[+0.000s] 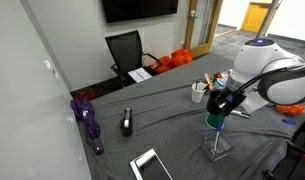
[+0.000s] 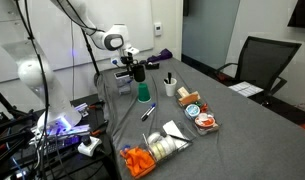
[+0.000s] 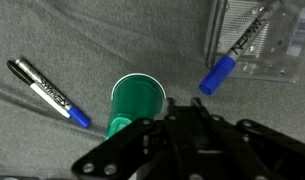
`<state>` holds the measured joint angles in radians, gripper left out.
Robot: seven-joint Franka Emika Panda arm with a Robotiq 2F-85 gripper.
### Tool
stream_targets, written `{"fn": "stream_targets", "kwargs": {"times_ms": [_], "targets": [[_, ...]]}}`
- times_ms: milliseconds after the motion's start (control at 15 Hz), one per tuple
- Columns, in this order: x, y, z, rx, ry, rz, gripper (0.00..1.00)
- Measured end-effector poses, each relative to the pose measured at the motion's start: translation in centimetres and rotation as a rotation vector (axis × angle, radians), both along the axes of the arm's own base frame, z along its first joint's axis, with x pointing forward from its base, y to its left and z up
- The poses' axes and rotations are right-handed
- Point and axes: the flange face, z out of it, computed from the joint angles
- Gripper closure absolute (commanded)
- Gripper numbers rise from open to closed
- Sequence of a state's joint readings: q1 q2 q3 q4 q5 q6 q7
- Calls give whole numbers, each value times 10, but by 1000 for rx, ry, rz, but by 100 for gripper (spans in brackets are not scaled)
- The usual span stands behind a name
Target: Move the black cup to the right
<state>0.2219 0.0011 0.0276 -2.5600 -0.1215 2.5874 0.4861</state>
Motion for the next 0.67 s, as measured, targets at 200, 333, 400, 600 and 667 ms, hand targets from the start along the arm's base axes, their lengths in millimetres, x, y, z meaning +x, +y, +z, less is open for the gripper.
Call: {"fn": "stream_targets", "kwargs": {"times_ms": [200, 333, 400, 600, 667], "targets": [[-22, -14, -1, -2, 6, -10, 95], [-37, -23, 0, 4, 6, -3, 95], [-43, -27, 2, 9, 3, 4, 95], [-62, -39, 5, 29, -9, 32, 95], [-64, -42, 8, 35, -14, 44, 95]]}}
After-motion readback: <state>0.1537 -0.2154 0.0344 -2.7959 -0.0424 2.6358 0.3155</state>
